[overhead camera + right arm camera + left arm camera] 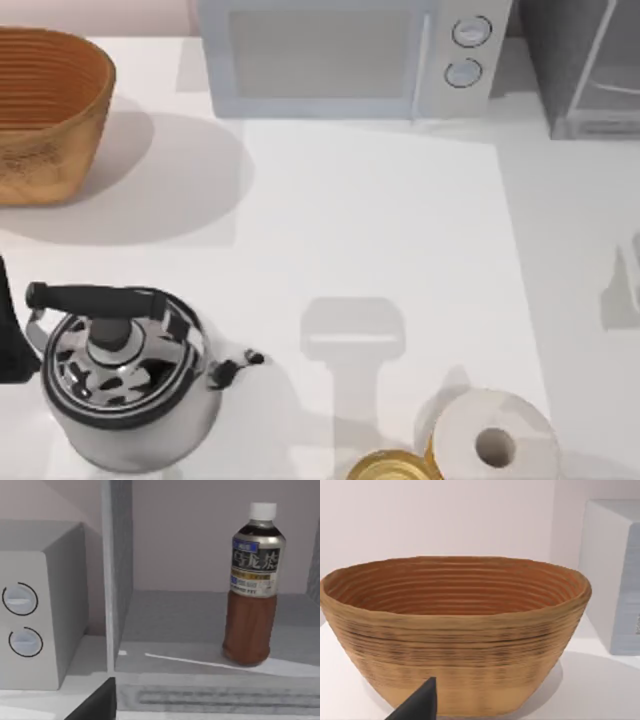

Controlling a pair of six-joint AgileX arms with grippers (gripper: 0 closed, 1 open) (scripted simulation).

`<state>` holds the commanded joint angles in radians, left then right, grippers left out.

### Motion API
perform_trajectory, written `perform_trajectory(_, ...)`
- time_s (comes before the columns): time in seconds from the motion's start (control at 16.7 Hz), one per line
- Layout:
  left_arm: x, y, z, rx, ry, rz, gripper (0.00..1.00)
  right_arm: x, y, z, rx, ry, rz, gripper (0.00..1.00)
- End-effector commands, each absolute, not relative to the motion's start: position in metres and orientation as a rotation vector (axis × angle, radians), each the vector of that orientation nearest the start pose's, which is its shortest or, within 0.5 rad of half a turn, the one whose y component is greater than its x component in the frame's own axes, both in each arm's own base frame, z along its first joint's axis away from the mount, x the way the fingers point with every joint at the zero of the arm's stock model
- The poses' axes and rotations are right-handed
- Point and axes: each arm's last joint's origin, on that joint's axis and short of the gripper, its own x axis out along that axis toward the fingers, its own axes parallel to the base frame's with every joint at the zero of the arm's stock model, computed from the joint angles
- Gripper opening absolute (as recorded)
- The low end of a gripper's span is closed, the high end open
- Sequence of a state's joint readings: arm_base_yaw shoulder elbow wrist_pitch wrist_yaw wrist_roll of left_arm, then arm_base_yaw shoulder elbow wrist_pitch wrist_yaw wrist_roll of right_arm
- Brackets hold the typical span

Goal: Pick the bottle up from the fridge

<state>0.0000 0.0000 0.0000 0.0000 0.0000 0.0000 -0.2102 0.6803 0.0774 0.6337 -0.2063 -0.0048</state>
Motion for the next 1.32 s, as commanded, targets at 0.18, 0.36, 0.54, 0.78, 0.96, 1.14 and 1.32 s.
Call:
perform_trajectory(0.18,0.106,-0.001,0.16,0.0,0.0,0.0,1.0,0.175,-0.044,0.167,-0.017,-0.001,0.01,1.0)
perform_trajectory(0.36,0.106,-0.001,0.16,0.0,0.0,0.0,1.0,0.191,-0.062,0.15,-0.007,0.019,0.014,1.0)
perform_trajectory(0.54,0.106,-0.001,0.16,0.0,0.0,0.0,1.0,0.2,-0.08,0.133,0.0,0.02,0.01,1.0)
perform_trajectory(0.78,0.106,-0.001,0.16,0.0,0.0,0.0,1.0,0.204,-0.097,0.116,-0.001,0.004,0.003,1.0)
perform_trajectory(0.96,0.106,-0.001,0.16,0.0,0.0,0.0,1.0,0.205,-0.102,0.11,0.0,0.0,0.0,1.0)
perform_trajectory(1.14,0.106,-0.001,0.16,0.0,0.0,0.0,1.0,0.205,-0.102,0.11,0.0,0.0,0.0,1.0)
perform_trajectory(1.32,0.106,-0.001,0.16,0.0,0.0,0.0,1.0,0.207,-0.103,0.109,0.003,0.006,-0.007,1.0)
